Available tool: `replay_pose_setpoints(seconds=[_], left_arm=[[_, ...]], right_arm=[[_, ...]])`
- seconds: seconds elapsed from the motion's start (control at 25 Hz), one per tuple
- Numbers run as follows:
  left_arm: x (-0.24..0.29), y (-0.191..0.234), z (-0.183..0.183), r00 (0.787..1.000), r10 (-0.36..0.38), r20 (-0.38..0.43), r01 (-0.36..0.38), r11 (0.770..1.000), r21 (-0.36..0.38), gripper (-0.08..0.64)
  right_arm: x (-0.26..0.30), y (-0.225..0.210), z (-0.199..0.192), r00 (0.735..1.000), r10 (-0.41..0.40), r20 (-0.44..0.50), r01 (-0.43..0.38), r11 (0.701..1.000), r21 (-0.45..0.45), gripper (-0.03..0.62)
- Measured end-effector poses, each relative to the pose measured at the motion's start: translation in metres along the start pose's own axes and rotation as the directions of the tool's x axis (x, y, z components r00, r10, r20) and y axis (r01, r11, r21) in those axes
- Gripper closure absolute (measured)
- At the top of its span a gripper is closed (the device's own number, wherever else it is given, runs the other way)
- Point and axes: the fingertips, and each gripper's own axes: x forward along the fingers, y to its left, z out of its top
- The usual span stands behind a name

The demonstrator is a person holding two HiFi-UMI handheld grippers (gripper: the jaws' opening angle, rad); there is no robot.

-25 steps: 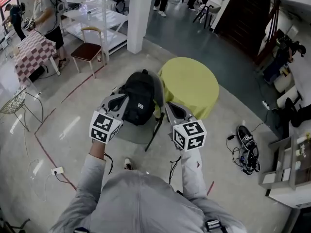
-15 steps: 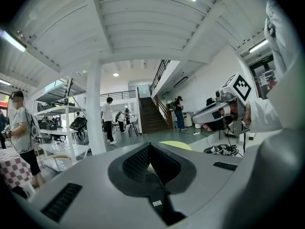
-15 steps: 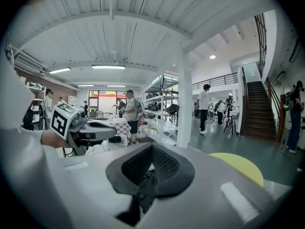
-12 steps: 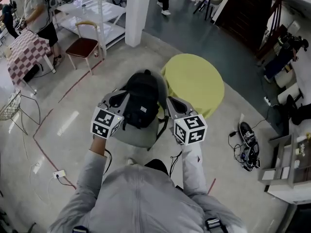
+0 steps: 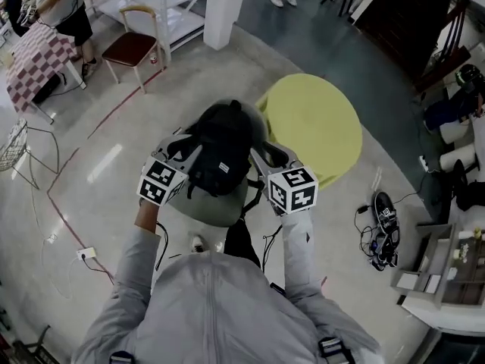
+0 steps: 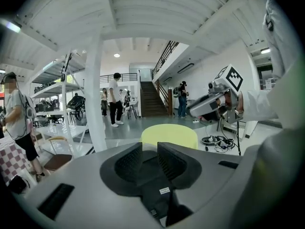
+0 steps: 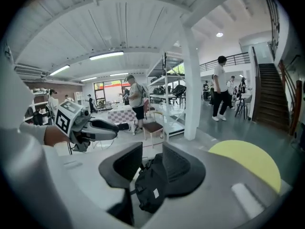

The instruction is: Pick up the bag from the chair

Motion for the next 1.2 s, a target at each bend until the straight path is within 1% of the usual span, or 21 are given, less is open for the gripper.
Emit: replay_pose_setpoints(seconds=[0.12, 0.24, 0.36, 0.48, 0.56, 0.68, 0.76, 0.84, 1.0, 1.04, 1.12, 1.2], left_arm=[[0.020, 0.003, -0.018, 0.998, -0.008, -0.066, 0.008, 1.000, -0.002, 0.430], [0.043, 0.007, -0.031, 0.992, -0.017, -0.122, 0.017, 1.000, -0.002, 0.404], [0.066, 0.013, -0.042, 0.987, -0.023, -0.161, 0.019, 0.999, -0.030, 0.393], [0.090, 0.020, -0.059, 0.975, -0.027, -0.220, 0.022, 0.999, -0.025, 0.376], [0.106, 0.023, -0.071, 0.964, -0.039, -0.265, 0.038, 0.999, -0.006, 0.362], [0.128, 0.021, -0.090, 0.941, -0.084, -0.329, 0.093, 0.996, 0.012, 0.342], [0.141, 0.020, -0.105, 0.923, -0.115, -0.368, 0.127, 0.992, 0.009, 0.333], [0.153, 0.021, -0.119, 0.907, -0.134, -0.400, 0.145, 0.989, -0.002, 0.325], [0.173, 0.023, -0.145, 0.873, -0.161, -0.461, 0.178, 0.984, -0.007, 0.290], [0.178, 0.023, -0.151, 0.866, -0.166, -0.473, 0.184, 0.983, -0.008, 0.285], [0.187, 0.022, -0.158, 0.858, -0.174, -0.484, 0.188, 0.982, -0.020, 0.275], [0.194, 0.025, -0.162, 0.861, -0.166, -0.481, 0.174, 0.984, -0.028, 0.269]], right_arm=[[0.025, -0.013, -0.020, 0.996, 0.047, -0.073, -0.048, 0.999, -0.015, 0.418], [0.049, -0.030, -0.036, 0.989, 0.088, -0.123, -0.088, 0.996, 0.005, 0.384], [0.070, -0.044, -0.050, 0.978, 0.128, -0.162, -0.126, 0.992, 0.024, 0.379], [0.089, -0.054, -0.070, 0.962, 0.174, -0.208, -0.169, 0.985, 0.045, 0.372], [0.101, -0.059, -0.085, 0.950, 0.204, -0.236, -0.196, 0.979, 0.059, 0.359], [0.118, -0.061, -0.103, 0.932, 0.243, -0.270, -0.231, 0.970, 0.074, 0.337], [0.129, -0.062, -0.115, 0.919, 0.263, -0.293, -0.254, 0.965, 0.068, 0.327], [0.141, -0.062, -0.127, 0.906, 0.279, -0.317, -0.275, 0.960, 0.059, 0.306], [0.161, -0.059, -0.155, 0.867, 0.310, -0.389, -0.310, 0.949, 0.064, 0.260], [0.166, -0.059, -0.161, 0.863, 0.306, -0.402, -0.307, 0.950, 0.064, 0.244], [0.175, -0.065, -0.168, 0.871, 0.278, -0.405, -0.283, 0.958, 0.049, 0.235], [0.181, -0.071, -0.171, 0.885, 0.242, -0.397, -0.255, 0.967, 0.019, 0.235]])
